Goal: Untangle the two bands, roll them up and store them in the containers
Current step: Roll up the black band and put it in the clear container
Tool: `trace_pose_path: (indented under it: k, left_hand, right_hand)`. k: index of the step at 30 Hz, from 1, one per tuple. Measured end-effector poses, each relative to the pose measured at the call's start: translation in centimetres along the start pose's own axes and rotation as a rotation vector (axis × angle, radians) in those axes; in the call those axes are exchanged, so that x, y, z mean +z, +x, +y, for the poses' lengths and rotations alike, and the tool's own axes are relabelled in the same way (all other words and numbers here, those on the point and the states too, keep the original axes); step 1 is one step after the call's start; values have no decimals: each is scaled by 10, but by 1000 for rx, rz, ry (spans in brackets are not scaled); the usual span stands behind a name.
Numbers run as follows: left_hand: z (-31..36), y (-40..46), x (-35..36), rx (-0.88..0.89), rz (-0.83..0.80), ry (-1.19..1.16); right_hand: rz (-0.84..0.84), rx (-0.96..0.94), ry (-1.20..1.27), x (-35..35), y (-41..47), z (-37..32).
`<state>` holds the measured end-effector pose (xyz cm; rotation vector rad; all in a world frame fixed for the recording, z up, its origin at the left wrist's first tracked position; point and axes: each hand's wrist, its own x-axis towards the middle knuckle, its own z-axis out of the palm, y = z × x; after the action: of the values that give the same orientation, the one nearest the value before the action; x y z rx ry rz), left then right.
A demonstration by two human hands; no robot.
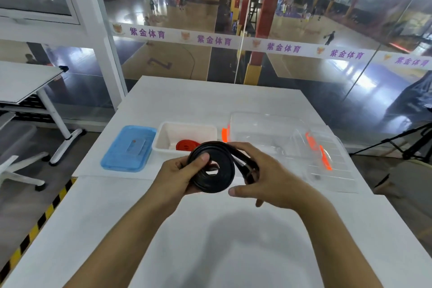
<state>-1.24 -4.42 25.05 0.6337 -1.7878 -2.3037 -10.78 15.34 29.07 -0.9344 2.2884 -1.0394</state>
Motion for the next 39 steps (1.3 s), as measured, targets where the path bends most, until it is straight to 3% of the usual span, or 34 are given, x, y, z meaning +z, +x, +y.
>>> trace_pose_path:
  k: [7,14,16,20,26,31,34,39]
  left_hand:
    - [-24,25,27,-12,124,-139]
    - [-58,63,78,-85,215,-138]
    - [-65,81,92,-94,234,-99]
    - [-71,129,117,-84,246,-41]
    - [-84,223,165,-128,189,51]
    - [-100,302,191,-244,-20,278]
    - [-115,349,198,-252,-15,385]
    - [-154,418,210,-361,10,564]
  right_hand:
    - [202,-30,114,44,5,19]
    - [301,251,396,42,26,64]
    - [346,344,327,31,39,80]
    - [274,471,26,-4,73,115]
    - [287,555,218,-61,148,178]
    - [251,582,136,-113,209,246]
    - [236,603,105,-131,241,279]
    - [128,650,-150,-130,300,339]
